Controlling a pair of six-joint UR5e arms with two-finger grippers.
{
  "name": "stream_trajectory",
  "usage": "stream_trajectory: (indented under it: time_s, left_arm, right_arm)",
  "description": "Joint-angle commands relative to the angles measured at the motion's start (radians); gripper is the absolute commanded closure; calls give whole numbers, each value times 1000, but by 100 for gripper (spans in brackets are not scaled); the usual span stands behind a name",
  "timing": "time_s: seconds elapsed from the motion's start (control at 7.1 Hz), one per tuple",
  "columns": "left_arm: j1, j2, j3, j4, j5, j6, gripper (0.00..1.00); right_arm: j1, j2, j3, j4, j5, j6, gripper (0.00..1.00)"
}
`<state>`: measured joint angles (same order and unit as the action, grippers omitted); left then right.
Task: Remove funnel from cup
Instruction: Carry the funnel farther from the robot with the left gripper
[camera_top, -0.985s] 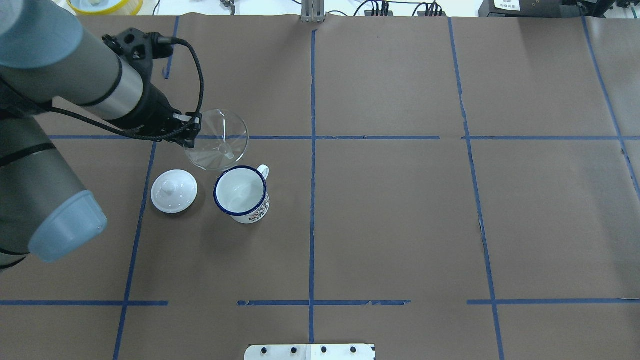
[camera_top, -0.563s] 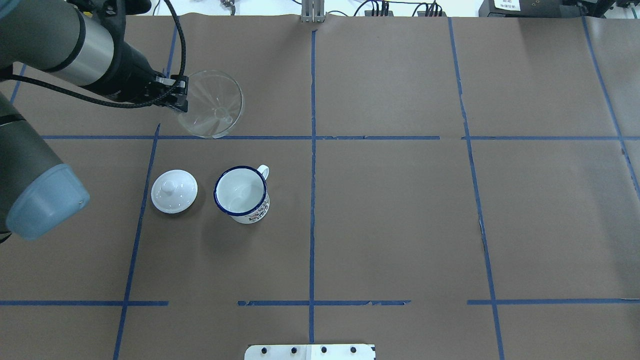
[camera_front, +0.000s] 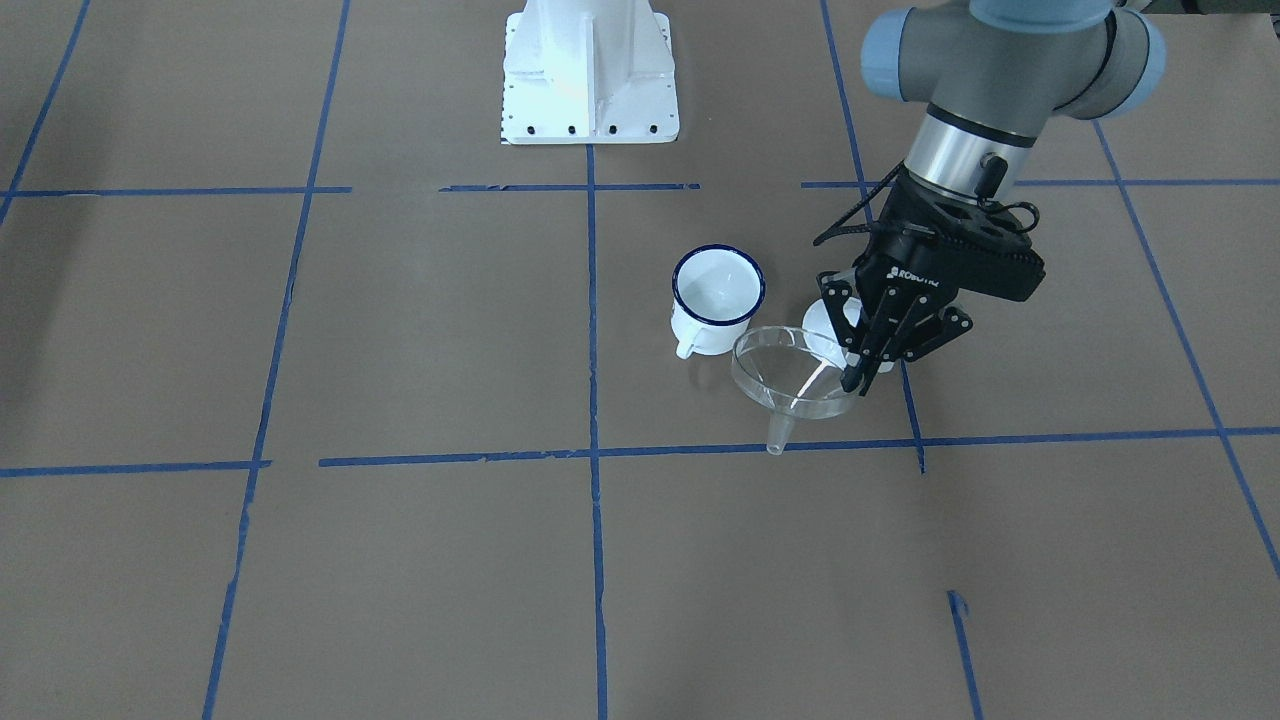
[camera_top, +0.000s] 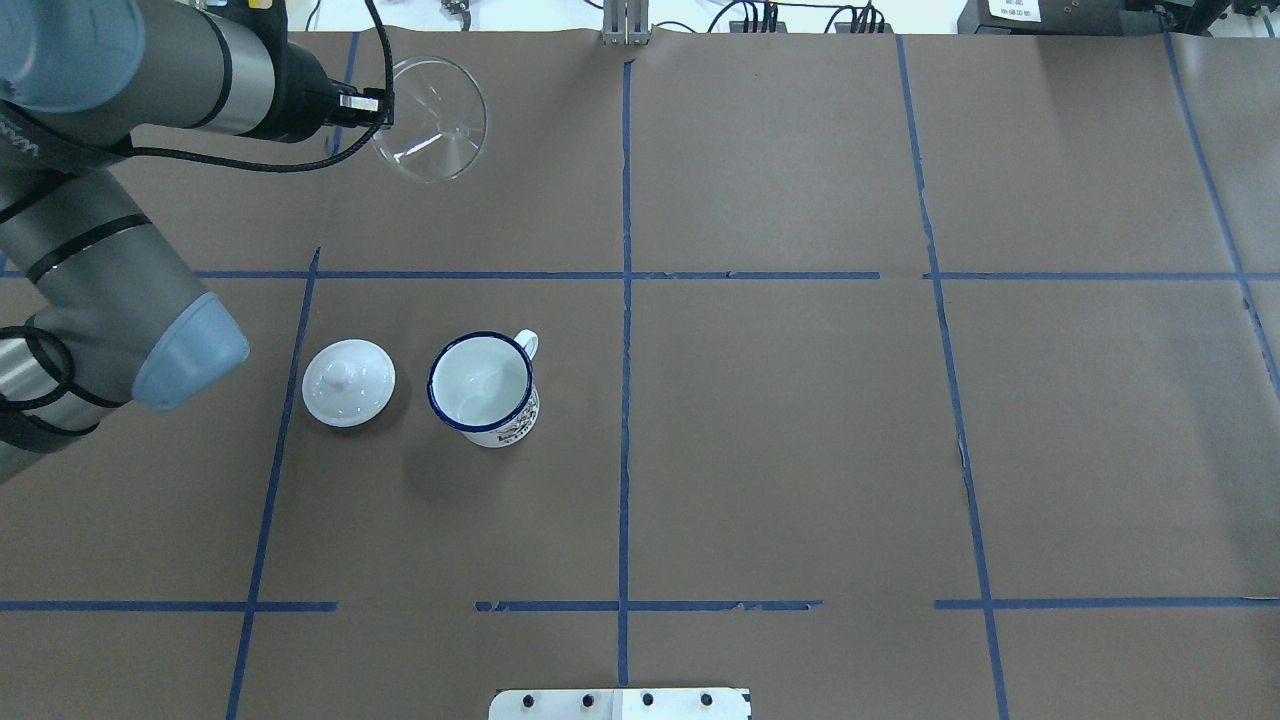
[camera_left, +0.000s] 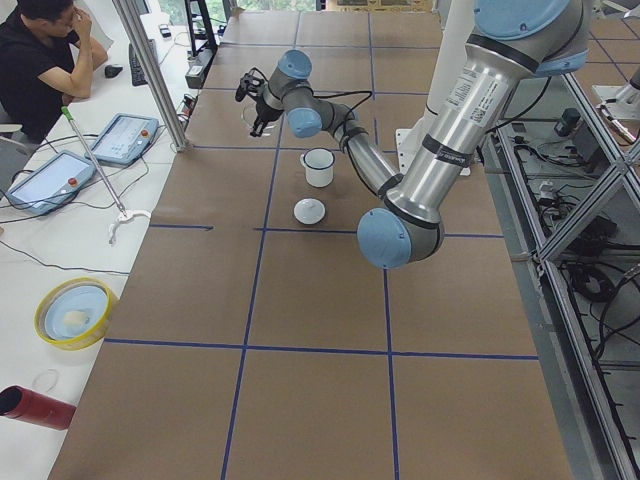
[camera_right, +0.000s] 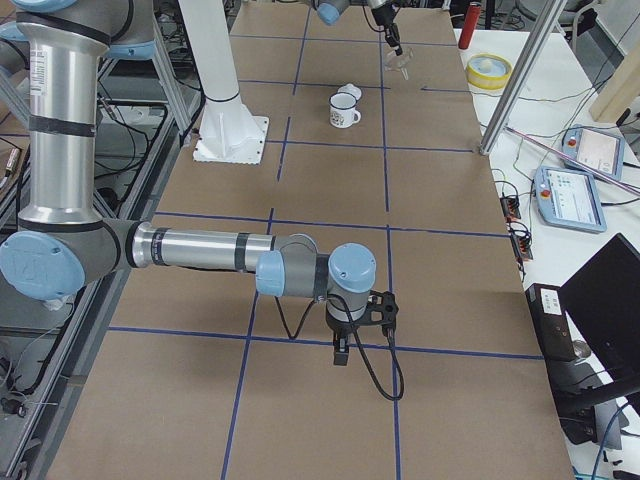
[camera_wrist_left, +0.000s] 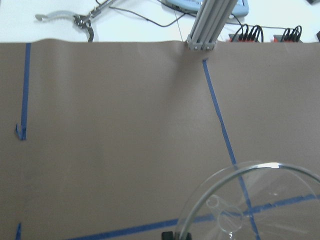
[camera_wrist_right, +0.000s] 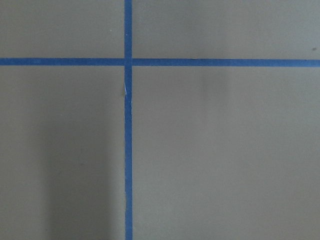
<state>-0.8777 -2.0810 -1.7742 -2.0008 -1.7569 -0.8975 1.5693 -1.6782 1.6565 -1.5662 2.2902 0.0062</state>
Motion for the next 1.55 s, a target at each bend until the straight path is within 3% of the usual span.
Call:
stream_trajectory:
  time_s: [0.0,0.28,0.42,0.56,0.84,1.41]
  left_arm:
    - [3,-5,192,-248,164,40,100]
    - [17,7,353,-515,306,38,100]
    - [70,10,424,-626,429,38,100]
    - [138,24,444,-641,561,34,100]
    - [163,56,447,-662,603,32,100]
    - [210,53,556,-734,702,28,100]
  right_arm:
    - [0,2,0,0,0,0,0]
    - [0,0,-1,0,0,0,0]
    - [0,0,0,0,0,0,0]
    - [0,0,0,0,0,0,0]
    - [0,0,0,0,0,0,0]
    - [0,0,0,0,0,0,0]
